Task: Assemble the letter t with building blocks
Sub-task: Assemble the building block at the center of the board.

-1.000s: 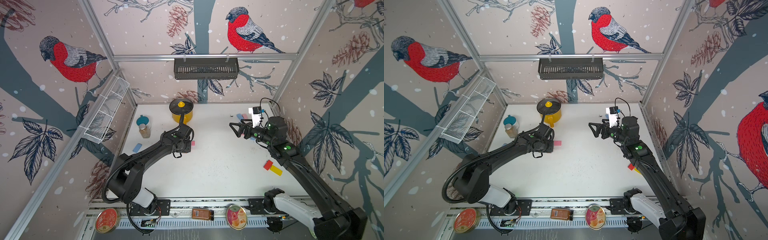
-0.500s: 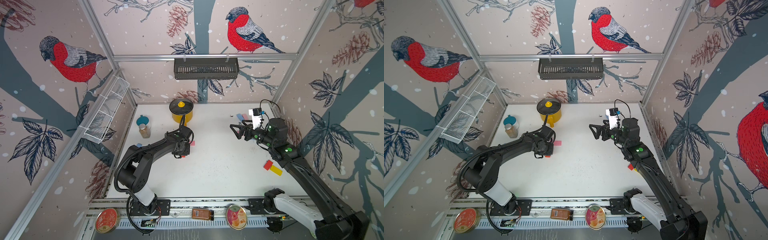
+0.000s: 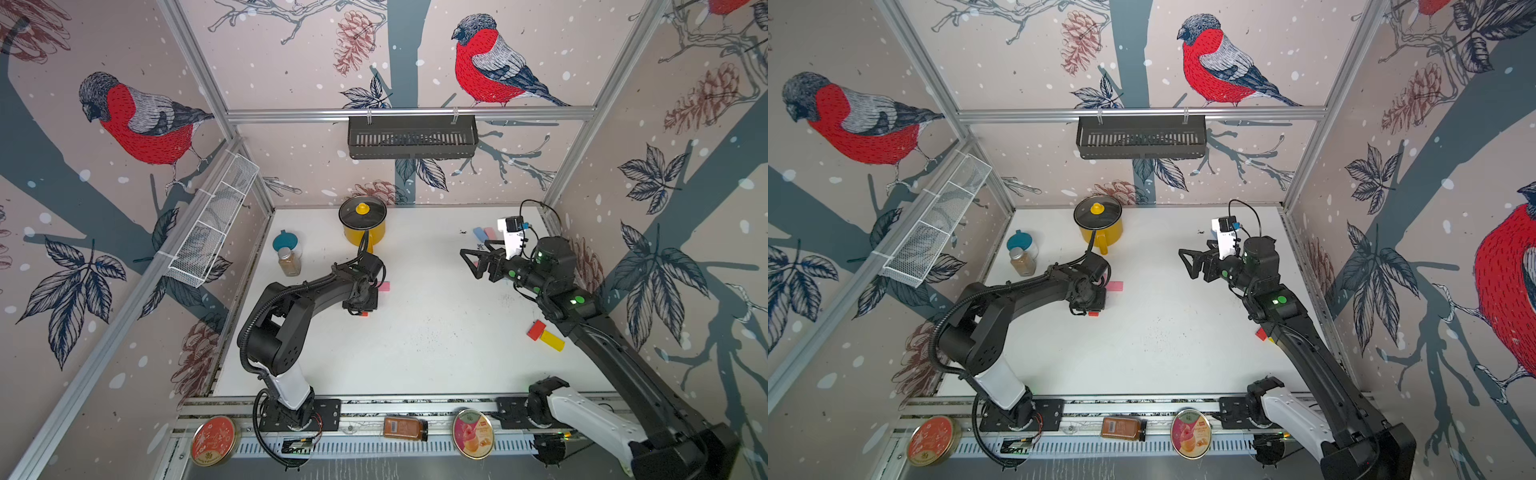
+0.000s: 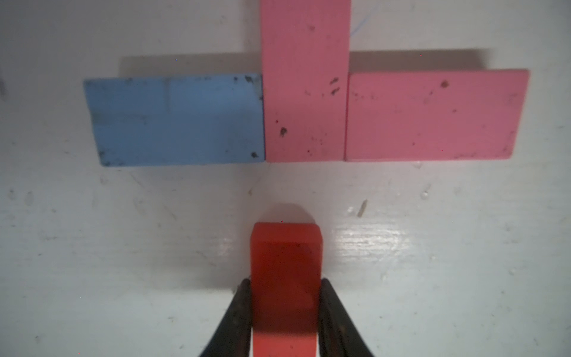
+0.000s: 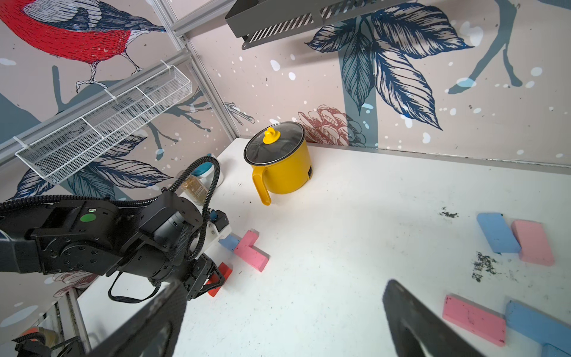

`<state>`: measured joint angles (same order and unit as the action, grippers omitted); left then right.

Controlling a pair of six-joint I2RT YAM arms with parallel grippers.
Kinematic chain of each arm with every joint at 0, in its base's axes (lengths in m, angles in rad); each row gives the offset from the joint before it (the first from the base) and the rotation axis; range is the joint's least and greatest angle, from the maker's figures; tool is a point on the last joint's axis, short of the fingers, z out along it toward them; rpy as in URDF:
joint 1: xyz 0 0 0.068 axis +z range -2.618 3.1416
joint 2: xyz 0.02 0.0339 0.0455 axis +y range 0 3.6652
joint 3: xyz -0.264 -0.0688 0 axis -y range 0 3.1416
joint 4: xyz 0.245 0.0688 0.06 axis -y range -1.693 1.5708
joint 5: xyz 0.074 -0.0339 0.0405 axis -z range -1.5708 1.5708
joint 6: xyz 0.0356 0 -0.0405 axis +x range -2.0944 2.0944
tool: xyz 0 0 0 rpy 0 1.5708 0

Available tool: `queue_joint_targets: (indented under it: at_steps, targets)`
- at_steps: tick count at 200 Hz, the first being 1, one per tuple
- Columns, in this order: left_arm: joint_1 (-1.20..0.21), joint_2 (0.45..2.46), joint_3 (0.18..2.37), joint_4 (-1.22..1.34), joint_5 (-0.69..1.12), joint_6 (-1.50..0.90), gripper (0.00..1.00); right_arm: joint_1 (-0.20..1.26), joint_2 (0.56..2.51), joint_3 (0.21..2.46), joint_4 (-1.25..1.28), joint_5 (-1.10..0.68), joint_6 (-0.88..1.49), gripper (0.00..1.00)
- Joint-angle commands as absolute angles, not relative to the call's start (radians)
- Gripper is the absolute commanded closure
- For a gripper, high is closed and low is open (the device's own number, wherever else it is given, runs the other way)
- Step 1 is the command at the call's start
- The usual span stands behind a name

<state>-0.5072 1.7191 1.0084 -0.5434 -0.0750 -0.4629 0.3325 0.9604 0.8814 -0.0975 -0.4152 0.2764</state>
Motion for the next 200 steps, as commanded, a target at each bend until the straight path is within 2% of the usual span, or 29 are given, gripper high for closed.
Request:
queue_joint_targets:
  at_steps: [1,200]
  targets:
    - [-0.505,1.734,1.009,-0.528,-0.058,-0.451,1.00,0.334,0.955,0.882,-0.093,-0.401,0.259,0.00]
    - [-0.487,1.801,1.042,-0.506,-0.046,-0.451,0.97,0.336,0.966,0.876,-0.097,-0.381,0.248,0.00]
